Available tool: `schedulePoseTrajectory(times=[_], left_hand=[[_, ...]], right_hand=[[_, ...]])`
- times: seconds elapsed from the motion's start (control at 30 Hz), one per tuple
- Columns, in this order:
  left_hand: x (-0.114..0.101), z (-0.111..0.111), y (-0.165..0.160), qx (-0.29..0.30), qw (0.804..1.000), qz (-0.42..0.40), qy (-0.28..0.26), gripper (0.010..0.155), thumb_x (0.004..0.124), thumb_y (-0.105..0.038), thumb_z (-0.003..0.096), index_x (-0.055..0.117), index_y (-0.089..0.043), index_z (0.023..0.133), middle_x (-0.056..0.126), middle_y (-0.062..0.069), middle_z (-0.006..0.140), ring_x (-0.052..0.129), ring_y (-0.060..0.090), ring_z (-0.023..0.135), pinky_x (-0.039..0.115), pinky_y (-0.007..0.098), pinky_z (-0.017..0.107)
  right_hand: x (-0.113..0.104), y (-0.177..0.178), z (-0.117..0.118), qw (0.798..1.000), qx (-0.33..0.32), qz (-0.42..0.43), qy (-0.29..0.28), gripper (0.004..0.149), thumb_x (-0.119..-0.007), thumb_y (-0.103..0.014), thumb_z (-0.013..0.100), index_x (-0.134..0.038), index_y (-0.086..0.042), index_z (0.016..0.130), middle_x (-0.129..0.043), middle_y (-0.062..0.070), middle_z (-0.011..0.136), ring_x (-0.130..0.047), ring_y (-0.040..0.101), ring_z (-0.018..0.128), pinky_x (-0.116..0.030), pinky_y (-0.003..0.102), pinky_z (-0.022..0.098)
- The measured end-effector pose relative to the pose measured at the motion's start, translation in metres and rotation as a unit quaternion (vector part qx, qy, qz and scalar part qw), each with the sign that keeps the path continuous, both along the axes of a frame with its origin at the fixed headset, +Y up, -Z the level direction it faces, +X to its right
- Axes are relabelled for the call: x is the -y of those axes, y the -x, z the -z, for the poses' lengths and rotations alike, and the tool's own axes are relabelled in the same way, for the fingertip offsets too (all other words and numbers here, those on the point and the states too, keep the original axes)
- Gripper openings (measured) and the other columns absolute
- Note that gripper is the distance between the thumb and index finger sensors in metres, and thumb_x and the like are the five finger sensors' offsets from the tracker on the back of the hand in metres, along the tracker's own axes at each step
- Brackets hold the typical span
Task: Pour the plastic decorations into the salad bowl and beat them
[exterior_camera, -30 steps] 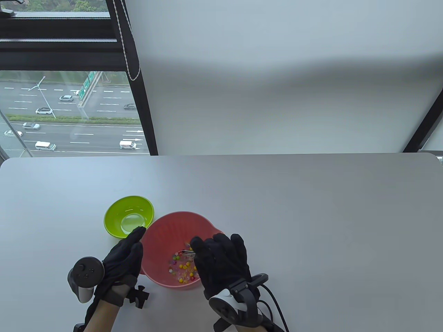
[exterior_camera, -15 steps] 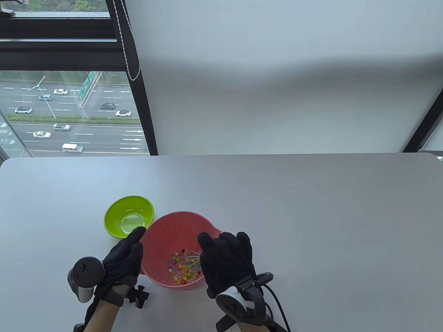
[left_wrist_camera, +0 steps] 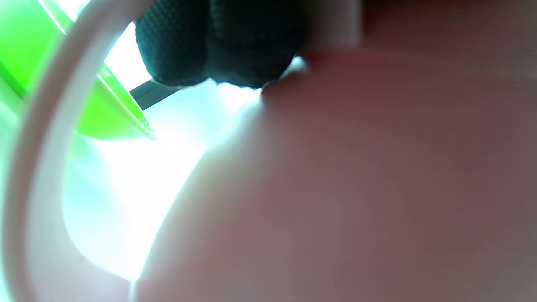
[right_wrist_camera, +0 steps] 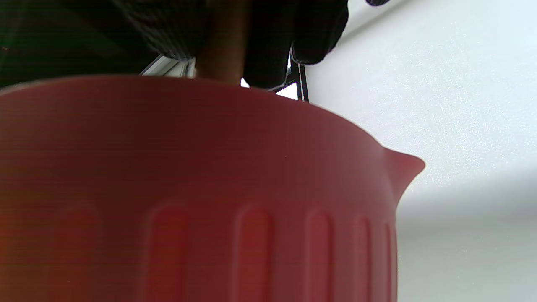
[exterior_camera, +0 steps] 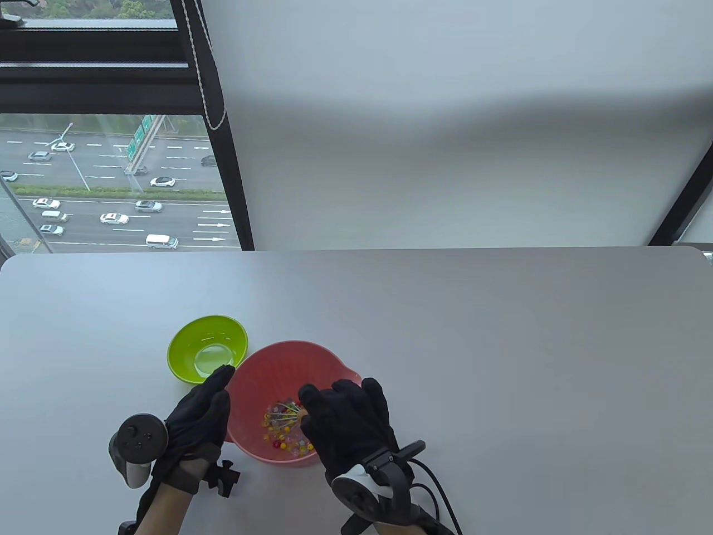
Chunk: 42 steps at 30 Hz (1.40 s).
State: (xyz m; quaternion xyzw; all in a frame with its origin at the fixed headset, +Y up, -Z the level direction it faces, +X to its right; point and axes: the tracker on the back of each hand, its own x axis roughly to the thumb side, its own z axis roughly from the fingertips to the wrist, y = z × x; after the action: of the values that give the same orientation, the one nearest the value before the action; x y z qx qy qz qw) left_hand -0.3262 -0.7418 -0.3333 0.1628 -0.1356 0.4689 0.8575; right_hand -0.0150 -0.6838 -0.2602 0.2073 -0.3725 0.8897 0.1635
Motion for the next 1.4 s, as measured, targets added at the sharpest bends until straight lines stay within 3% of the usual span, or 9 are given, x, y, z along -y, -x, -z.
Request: schedulePoseTrajectory(times=[0.77, 1.4], left_hand=[[0.0, 0.0, 0.0, 0.0, 1.0, 0.0, 0.0, 0.059, 0.06, -0.052, 0.0555, 0.069, -0.019, 0.103, 0.094, 0.002, 0.049, 0.088, 0.034, 0.06, 0.052, 0.056, 0.074], [0.0, 0.0, 0.0, 0.0, 1.0, 0.001, -0.001, 0.059, 0.06, -0.052, 0.0554, 0.069, -0.019, 0.103, 0.094, 0.002, 0.048, 0.088, 0.034, 0.06, 0.052, 0.056, 0.074]], right_hand=[[-0.006, -0.011, 0.001, 0.999, 0.024, 0.001, -0.026, 0.054, -0.061, -0.05, 0.062, -0.039, -0.044, 0.111, -0.075, -0.012, 0.095, -0.061, 0.023, 0.097, -0.032, 0.052, 0.08], [-0.01, -0.021, 0.002, 0.999, 0.024, 0.041, -0.015, 0.055, -0.055, -0.051, 0.063, -0.042, -0.033, 0.112, -0.08, -0.012, 0.085, -0.069, 0.023, 0.09, -0.035, 0.053, 0.08]])
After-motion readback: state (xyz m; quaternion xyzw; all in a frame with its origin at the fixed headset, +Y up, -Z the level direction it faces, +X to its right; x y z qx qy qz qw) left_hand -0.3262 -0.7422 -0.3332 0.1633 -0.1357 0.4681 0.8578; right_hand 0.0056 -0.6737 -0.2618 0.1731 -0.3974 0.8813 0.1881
